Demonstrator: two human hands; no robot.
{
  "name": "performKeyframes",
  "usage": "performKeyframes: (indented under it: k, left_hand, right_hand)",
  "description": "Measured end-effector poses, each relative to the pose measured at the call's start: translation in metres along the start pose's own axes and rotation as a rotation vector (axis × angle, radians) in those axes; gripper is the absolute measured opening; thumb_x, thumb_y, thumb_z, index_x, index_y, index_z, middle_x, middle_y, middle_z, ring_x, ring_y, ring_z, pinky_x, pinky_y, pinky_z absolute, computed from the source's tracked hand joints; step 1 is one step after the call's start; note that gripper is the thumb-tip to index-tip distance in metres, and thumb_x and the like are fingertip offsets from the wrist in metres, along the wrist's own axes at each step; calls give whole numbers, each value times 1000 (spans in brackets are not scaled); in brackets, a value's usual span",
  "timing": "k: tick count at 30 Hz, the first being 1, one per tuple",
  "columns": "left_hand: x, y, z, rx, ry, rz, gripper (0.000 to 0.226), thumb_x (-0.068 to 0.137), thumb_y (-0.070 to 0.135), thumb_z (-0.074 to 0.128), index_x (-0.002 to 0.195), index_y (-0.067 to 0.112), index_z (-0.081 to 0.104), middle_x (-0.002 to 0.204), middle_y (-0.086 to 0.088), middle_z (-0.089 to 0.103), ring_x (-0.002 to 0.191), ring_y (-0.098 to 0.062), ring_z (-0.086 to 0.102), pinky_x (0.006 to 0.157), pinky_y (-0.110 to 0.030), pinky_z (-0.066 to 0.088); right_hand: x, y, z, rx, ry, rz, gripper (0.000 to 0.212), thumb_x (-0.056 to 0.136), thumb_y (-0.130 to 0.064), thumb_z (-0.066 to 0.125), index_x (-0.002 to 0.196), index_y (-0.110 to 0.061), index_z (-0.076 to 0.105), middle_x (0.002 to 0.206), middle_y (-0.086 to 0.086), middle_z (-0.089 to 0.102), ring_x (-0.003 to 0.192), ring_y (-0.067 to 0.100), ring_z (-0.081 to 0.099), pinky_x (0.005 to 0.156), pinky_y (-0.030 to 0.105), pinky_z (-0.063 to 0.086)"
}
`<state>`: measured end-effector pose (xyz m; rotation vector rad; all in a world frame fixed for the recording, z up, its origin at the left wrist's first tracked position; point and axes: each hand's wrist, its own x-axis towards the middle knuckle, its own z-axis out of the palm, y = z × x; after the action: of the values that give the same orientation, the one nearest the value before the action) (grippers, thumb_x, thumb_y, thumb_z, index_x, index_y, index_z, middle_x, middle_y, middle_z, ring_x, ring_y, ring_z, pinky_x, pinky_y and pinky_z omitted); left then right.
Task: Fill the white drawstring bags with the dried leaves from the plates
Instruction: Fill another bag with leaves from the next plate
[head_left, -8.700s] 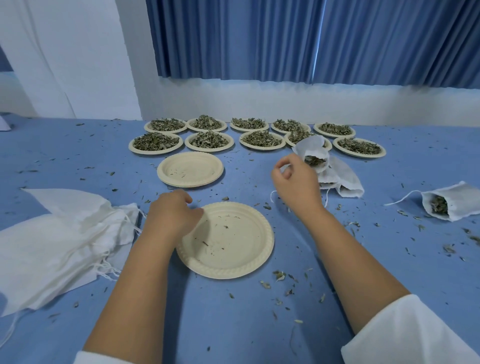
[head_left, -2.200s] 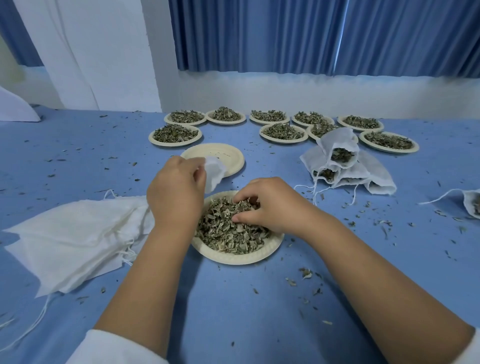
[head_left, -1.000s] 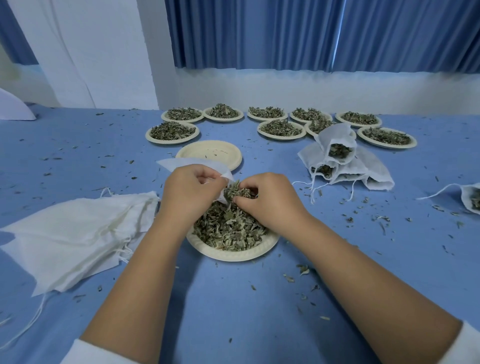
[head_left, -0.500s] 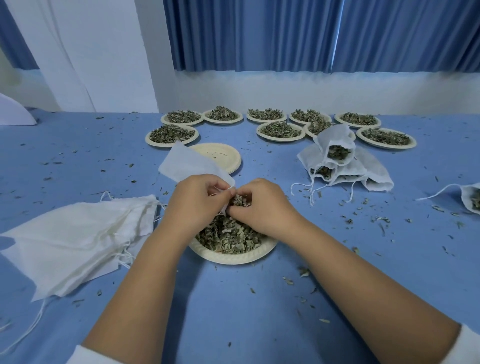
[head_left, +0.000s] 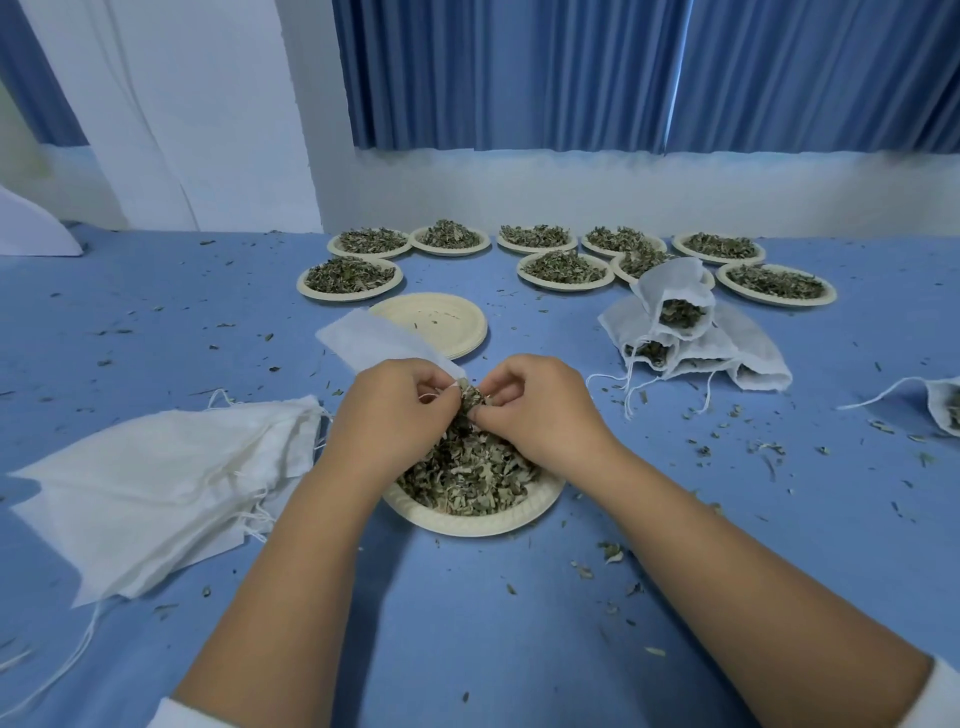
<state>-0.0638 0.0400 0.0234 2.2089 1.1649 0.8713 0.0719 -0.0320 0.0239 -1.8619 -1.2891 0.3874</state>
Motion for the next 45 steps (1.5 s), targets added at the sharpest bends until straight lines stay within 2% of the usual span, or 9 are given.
performKeyframes:
  k: [8, 15, 21, 25, 28, 31, 34, 39, 45]
  left_hand:
    - [0, 6, -4, -123, 17, 3, 20, 87, 20, 66, 68, 25, 69, 56, 15, 63, 48, 8, 51, 49, -4, 36]
    - [3, 5, -10, -398, 48, -245, 22, 91, 24, 62, 75, 11, 69, 43, 11, 50, 41, -2, 44, 49, -25, 36]
    - [0, 14, -17, -629, -75, -315, 19, 94, 17, 59, 78, 12, 65, 37, 10, 34, 32, -4, 27, 34, -12, 23]
    - [-1, 16, -17, -714, -80, -321, 18, 94, 14, 58, 78, 15, 66, 41, 10, 32, 34, -4, 25, 34, -14, 23]
    - [-1, 14, -17, -663, -59, -300, 20, 92, 18, 61, 74, 19, 69, 42, 8, 34, 35, -5, 27, 35, -14, 25]
    - [-1, 13, -17, -558, -2, -229, 17, 89, 21, 65, 74, 23, 72, 45, 9, 47, 37, -3, 38, 39, -12, 32]
    - [-3, 10, -15, -415, 59, -89, 8, 86, 28, 71, 78, 27, 73, 67, 10, 67, 51, 2, 51, 54, -13, 42]
    - [-8, 9, -13, -137, 4, 137, 6, 81, 26, 75, 81, 29, 70, 72, 13, 66, 42, 9, 46, 49, -7, 34]
    - [-9, 8, -10, -48, -16, 151, 12, 82, 25, 72, 76, 32, 65, 74, 15, 66, 48, 13, 48, 50, -9, 34]
  right_hand:
    - [-1, -2, 12, 275, 123, 64, 19, 73, -17, 80, 68, -26, 64, 62, -9, 65, 49, -6, 56, 47, 7, 41]
    - [-1, -5, 7, 635, -114, 109, 4, 82, -24, 78, 78, -23, 79, 85, -1, 77, 80, 5, 71, 79, 22, 58]
    - [2, -3, 5, 703, -99, 173, 17, 72, -23, 86, 85, -21, 75, 79, -5, 71, 67, 4, 63, 63, 18, 51]
    - [3, -3, 6, 761, -214, 269, 34, 75, -30, 83, 102, -13, 72, 96, 2, 75, 81, 9, 71, 67, 21, 55]
    - [2, -3, 6, 830, -312, 272, 21, 82, -25, 78, 98, -14, 74, 94, 1, 77, 86, 7, 72, 65, 18, 55]
    - [4, 0, 5, 810, -254, 293, 11, 80, -20, 80, 88, -17, 74, 86, -3, 77, 79, 3, 72, 61, 15, 52]
    - [5, 1, 4, 713, -154, 298, 15, 75, -20, 84, 85, -16, 73, 76, -6, 74, 73, 4, 70, 59, 17, 51]
    - [6, 2, 7, 474, 18, 237, 13, 75, -15, 83, 80, -11, 71, 85, 9, 74, 84, 25, 71, 80, 38, 58]
    - [6, 3, 8, 391, 31, 205, 10, 80, -21, 79, 77, -17, 70, 78, 3, 73, 80, 20, 70, 78, 36, 58]
